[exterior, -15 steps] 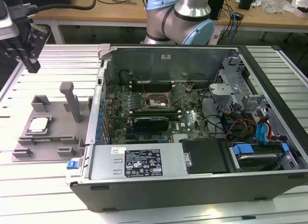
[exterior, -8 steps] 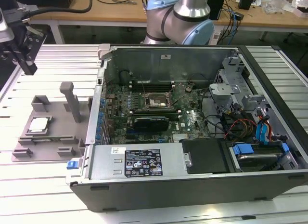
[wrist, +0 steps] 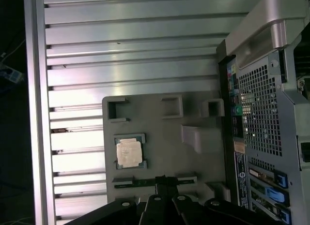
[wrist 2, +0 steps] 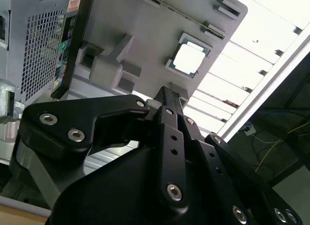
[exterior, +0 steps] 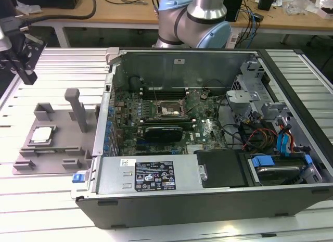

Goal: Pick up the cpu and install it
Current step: 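Reach for the cpu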

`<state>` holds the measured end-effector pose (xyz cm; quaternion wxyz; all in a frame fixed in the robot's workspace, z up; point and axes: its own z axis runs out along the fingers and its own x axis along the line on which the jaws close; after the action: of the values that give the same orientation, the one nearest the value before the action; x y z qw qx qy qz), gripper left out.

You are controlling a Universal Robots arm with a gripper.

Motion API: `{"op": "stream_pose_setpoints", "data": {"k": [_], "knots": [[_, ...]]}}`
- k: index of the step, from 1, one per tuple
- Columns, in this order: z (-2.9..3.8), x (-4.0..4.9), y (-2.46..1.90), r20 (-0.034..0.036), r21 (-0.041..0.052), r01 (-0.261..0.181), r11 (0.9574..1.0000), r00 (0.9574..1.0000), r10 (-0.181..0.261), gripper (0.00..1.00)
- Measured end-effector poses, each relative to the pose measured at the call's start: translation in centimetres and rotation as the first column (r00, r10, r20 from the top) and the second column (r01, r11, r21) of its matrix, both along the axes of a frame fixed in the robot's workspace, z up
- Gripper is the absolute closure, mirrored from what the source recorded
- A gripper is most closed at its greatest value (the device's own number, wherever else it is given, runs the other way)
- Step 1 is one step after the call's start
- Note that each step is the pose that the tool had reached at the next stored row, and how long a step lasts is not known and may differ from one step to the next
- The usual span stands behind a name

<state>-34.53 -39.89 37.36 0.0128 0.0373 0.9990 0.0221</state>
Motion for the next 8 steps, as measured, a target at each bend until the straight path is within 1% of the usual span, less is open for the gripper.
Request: {"op": "stream_pose_setpoints", "data": {"k": [1, 6, 8], "knots": [[-0.47, -0.08, 0.00, -0.0001, 0.0000, 0.000, 1.0000, 1.0000, 0.000, 0.89], [-1.94, -0.14, 0.00, 0.0000, -0.0002, 0.000, 1.0000, 1.0000, 0.000, 0.89], [-2.25, -0.14, 0.01, 0.0000, -0.0002, 0.000, 1.0000, 1.0000, 0.000, 0.89]]}}
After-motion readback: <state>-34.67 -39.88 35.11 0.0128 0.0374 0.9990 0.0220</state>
